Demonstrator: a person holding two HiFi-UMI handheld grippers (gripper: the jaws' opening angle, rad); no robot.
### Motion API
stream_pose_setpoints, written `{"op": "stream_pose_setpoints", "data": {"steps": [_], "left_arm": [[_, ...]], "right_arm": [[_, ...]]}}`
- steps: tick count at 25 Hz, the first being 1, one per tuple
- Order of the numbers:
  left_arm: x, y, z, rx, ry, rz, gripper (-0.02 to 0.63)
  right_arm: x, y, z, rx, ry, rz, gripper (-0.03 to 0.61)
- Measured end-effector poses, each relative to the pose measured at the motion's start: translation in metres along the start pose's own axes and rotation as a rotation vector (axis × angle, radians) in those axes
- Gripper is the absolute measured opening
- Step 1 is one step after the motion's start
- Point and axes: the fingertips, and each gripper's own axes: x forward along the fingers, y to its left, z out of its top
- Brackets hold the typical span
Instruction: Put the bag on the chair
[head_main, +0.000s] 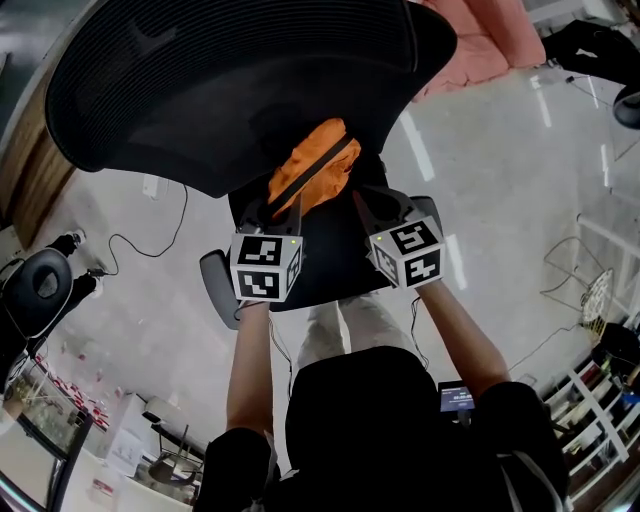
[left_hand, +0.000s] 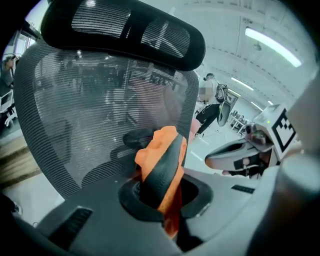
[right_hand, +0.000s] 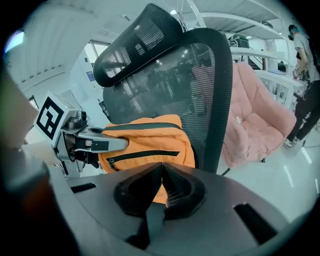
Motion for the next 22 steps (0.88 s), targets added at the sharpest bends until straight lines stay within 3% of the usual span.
{"op": "stream_pose_setpoints", "data": {"steps": [22], "left_arm": [[0.02,0.069,-0.033,-0.018,0.036,0.158,0.051]], "right_arm": [[0.032,0.005,-0.021,0.018,0.053,0.042,0.002]]}}
